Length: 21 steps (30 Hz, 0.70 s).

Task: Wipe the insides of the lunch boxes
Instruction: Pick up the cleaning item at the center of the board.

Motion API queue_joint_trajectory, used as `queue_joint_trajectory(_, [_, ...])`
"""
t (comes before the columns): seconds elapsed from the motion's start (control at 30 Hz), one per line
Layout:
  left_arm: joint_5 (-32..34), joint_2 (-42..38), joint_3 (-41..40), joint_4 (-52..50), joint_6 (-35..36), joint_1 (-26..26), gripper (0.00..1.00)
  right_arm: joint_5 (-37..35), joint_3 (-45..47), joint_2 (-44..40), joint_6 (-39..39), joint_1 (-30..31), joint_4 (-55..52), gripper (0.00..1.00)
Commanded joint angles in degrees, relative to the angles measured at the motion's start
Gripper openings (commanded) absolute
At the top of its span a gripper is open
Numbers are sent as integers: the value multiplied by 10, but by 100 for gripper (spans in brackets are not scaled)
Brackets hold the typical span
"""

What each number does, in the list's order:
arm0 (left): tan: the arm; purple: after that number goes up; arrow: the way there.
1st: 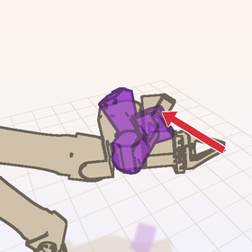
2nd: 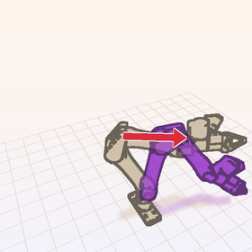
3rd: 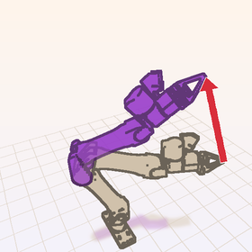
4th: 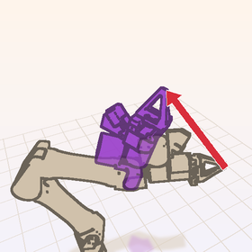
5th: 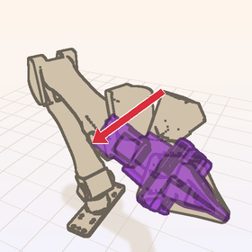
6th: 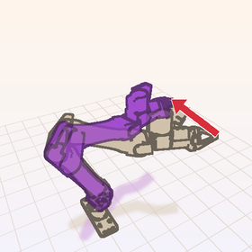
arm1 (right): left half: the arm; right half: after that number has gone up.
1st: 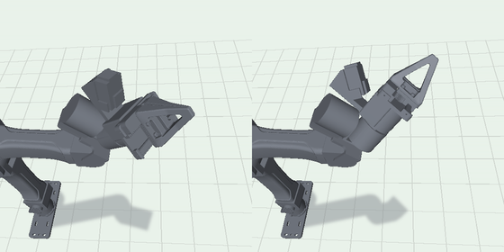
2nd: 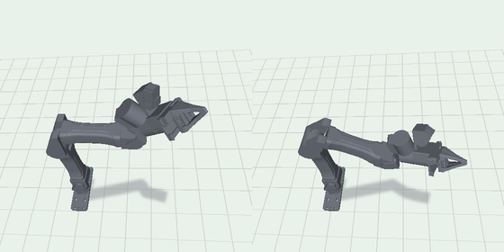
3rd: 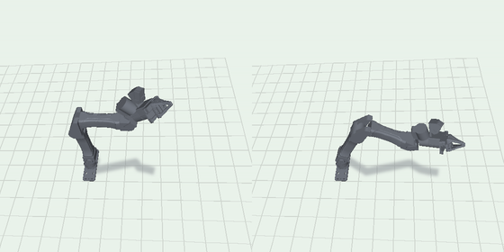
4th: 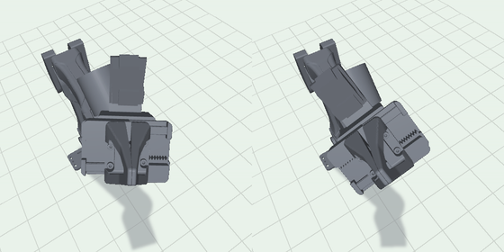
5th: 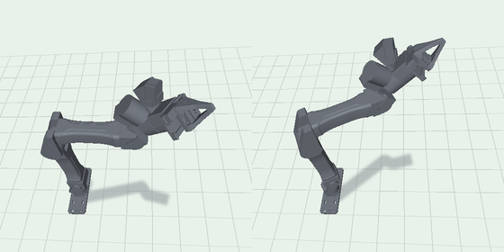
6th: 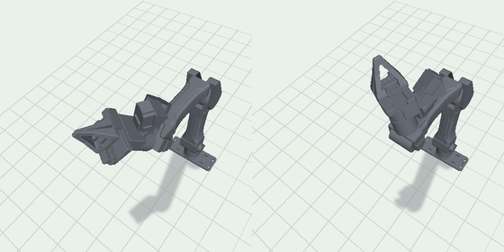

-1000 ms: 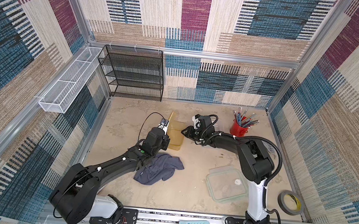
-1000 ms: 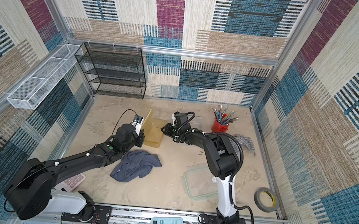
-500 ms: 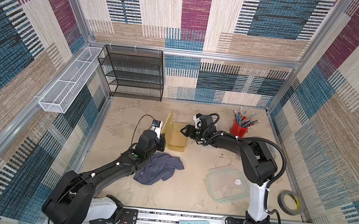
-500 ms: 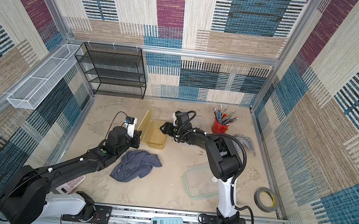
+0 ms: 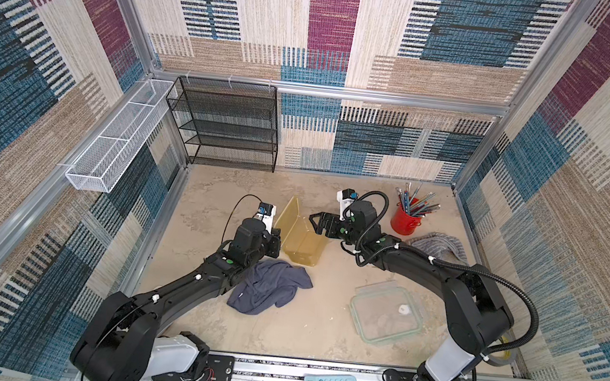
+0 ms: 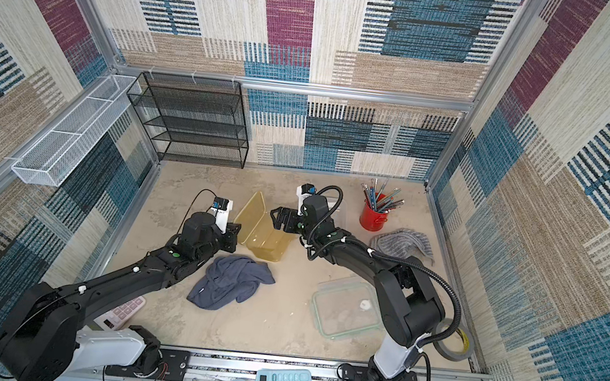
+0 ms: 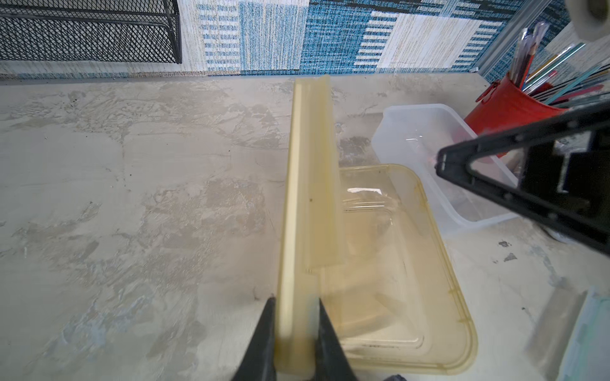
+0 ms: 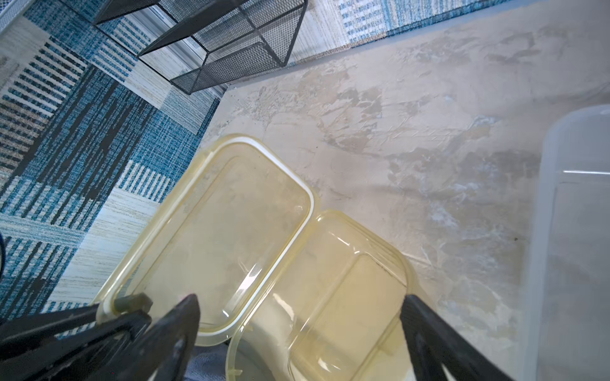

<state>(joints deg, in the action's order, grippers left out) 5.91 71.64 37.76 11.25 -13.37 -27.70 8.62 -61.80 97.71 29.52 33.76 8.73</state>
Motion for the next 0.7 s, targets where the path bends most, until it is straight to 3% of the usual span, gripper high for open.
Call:
queue_joint_trajectory(0.0, [23, -10, 13, -15, 2, 1, 13, -73, 12, -23, -1, 5, 0, 100])
queue_joint_trajectory(0.2, [68, -17, 28, -26, 2, 2, 13, -109, 53, -77, 34, 44, -2, 98])
queue_joint_trajectory(0.33, [72, -6, 49, -32, 12, 12, 13, -109, 59, -88, 55, 106, -18, 98])
queue_joint_trajectory(0.67, [20, 16, 64, -23, -2, 76, 12, -170, 2, -5, 109, 263, -140, 98])
